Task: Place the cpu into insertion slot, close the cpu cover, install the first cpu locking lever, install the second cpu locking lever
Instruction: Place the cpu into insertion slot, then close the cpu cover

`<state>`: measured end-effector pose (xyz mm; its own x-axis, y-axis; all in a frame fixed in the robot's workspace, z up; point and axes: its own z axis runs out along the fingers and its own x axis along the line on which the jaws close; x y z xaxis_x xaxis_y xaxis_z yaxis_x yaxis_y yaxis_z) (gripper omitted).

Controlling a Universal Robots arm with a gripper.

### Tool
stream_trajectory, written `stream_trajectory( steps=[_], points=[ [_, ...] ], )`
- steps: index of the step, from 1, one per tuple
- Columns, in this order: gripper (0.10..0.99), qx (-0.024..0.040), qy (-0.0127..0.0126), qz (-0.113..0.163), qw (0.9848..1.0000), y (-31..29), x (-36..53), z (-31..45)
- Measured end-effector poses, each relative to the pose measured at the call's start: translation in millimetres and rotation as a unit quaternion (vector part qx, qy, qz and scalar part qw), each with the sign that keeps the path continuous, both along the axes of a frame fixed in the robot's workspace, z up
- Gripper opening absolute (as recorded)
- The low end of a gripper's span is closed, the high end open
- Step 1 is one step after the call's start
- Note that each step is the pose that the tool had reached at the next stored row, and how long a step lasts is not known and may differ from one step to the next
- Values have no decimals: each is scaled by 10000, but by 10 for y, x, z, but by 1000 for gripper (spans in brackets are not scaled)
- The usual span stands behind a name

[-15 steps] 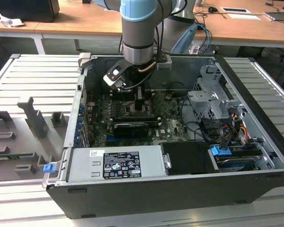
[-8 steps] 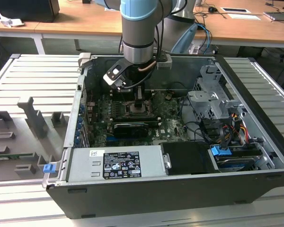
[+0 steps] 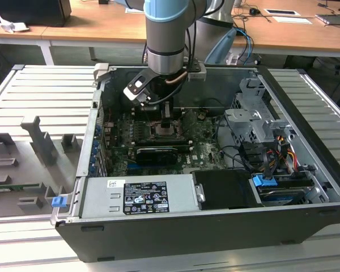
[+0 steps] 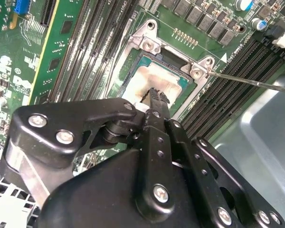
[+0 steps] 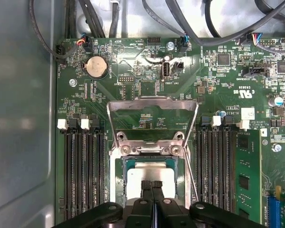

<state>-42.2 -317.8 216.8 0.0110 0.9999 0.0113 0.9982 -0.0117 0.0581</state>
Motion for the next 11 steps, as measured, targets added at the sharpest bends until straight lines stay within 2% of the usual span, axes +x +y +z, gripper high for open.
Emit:
stream_trajectory(
  steps=[9,11],
  points=[
    [106,0,0,0,10000,0,0,68],
    [106,0,25,-2,10000,0,13,69]
  ],
)
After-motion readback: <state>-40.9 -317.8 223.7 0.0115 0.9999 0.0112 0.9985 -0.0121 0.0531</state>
